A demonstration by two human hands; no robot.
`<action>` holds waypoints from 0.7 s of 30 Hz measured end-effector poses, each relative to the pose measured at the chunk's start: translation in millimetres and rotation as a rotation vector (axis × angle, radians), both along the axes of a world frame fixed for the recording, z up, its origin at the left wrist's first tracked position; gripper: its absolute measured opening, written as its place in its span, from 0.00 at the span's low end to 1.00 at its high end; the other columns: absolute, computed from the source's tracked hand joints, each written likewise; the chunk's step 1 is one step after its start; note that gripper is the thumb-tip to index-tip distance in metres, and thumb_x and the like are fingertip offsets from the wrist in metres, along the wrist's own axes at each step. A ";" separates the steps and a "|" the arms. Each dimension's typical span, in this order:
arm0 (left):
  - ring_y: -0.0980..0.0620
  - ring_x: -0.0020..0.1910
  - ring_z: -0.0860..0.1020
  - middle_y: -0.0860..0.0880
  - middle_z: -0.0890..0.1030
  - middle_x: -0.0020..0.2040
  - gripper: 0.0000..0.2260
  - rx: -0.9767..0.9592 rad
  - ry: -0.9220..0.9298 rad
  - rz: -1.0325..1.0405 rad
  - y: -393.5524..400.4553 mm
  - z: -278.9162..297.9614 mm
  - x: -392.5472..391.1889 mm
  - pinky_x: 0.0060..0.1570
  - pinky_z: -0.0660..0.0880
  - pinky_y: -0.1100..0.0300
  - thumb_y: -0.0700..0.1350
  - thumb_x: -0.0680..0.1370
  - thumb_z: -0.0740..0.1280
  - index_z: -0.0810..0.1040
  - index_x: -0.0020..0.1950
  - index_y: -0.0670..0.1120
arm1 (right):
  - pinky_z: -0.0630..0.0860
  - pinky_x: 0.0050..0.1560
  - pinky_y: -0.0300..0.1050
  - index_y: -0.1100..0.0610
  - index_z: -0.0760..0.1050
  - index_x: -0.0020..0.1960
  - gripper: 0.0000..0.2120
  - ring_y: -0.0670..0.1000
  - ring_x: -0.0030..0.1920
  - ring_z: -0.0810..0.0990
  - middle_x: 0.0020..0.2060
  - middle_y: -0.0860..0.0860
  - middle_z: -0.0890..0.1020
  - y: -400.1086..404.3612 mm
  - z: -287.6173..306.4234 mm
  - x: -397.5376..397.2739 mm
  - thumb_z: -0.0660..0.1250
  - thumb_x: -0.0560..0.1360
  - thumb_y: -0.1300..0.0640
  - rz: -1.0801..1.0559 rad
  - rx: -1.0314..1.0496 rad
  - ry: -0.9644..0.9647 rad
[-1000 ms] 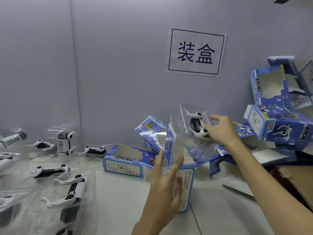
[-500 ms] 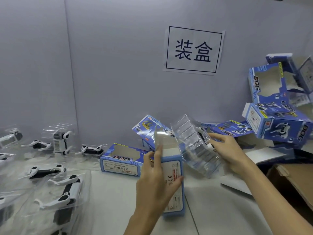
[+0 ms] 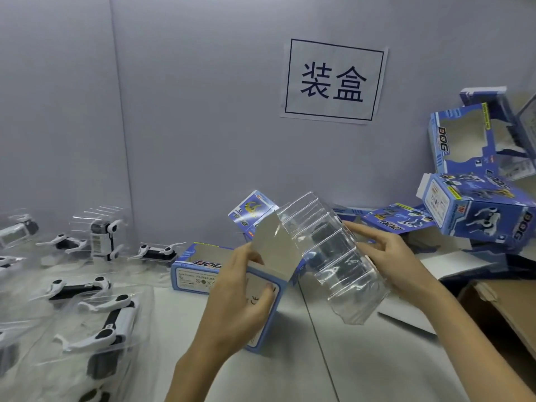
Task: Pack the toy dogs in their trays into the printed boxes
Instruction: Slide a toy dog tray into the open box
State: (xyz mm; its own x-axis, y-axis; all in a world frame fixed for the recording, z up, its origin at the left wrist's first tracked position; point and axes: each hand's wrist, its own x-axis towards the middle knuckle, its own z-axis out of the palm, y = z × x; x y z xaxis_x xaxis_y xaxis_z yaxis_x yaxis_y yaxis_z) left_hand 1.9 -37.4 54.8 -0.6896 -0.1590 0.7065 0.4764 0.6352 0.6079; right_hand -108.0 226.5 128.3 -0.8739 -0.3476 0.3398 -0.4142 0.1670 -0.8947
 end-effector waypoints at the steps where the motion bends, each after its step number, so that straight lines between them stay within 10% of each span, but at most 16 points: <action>1: 0.55 0.51 0.79 0.59 0.79 0.51 0.09 0.046 -0.009 0.003 6.1 -0.5 -0.7 0.46 0.71 0.67 0.53 0.78 0.65 0.72 0.57 0.58 | 0.81 0.63 0.62 0.42 0.79 0.70 0.21 0.63 0.55 0.86 0.51 0.57 0.89 0.9 0.3 0.8 0.67 0.82 0.63 0.022 0.021 0.016; 4: 0.57 0.46 0.82 0.60 0.82 0.47 0.10 0.201 0.036 0.075 20.2 -3.4 -4.2 0.39 0.73 0.67 0.61 0.83 0.60 0.75 0.53 0.57 | 0.78 0.64 0.61 0.36 0.77 0.71 0.24 0.72 0.56 0.82 0.51 0.65 0.86 7.1 4.8 3.8 0.68 0.82 0.62 0.061 0.042 0.063; 6: 0.57 0.47 0.82 0.62 0.83 0.49 0.08 0.244 0.072 0.125 25.3 -5.5 -7.8 0.41 0.75 0.66 0.58 0.85 0.62 0.79 0.55 0.57 | 0.80 0.61 0.52 0.33 0.74 0.72 0.27 0.61 0.43 0.86 0.41 0.58 0.88 14.0 7.0 6.6 0.67 0.83 0.62 0.086 0.076 0.110; 8: 0.58 0.56 0.81 0.64 0.83 0.58 0.09 0.270 0.052 0.116 27.7 -6.4 -11.1 0.52 0.77 0.62 0.48 0.85 0.65 0.80 0.64 0.56 | 0.78 0.53 0.38 0.32 0.75 0.71 0.28 0.46 0.35 0.80 0.34 0.50 0.85 21.0 6.8 8.1 0.66 0.83 0.63 0.087 0.131 0.145; 14: 0.58 0.74 0.71 0.64 0.72 0.74 0.24 0.164 0.031 0.009 33.0 -7.9 -7.3 0.71 0.71 0.53 0.46 0.81 0.60 0.70 0.78 0.54 | 0.76 0.50 0.36 0.28 0.81 0.61 0.26 0.46 0.45 0.86 0.46 0.50 0.89 28.3 8.6 5.1 0.66 0.83 0.63 0.099 0.328 0.130; 17: 0.54 0.71 0.73 0.65 0.68 0.77 0.28 0.034 0.091 -0.011 37.1 -7.8 -0.1 0.68 0.71 0.54 0.44 0.82 0.61 0.62 0.82 0.59 | 0.71 0.45 0.43 0.26 0.79 0.61 0.28 0.60 0.41 0.80 0.48 0.62 0.86 27.4 17.7 -2.1 0.64 0.83 0.62 0.110 0.498 0.165; 21: 0.54 0.70 0.72 0.64 0.67 0.77 0.30 -0.136 0.091 0.022 41.7 -7.2 3.8 0.68 0.71 0.52 0.43 0.83 0.58 0.58 0.83 0.63 | 0.77 0.62 0.64 0.25 0.79 0.62 0.28 0.70 0.62 0.77 0.54 0.59 0.87 25.5 29.4 -10.6 0.64 0.84 0.61 0.143 0.648 0.188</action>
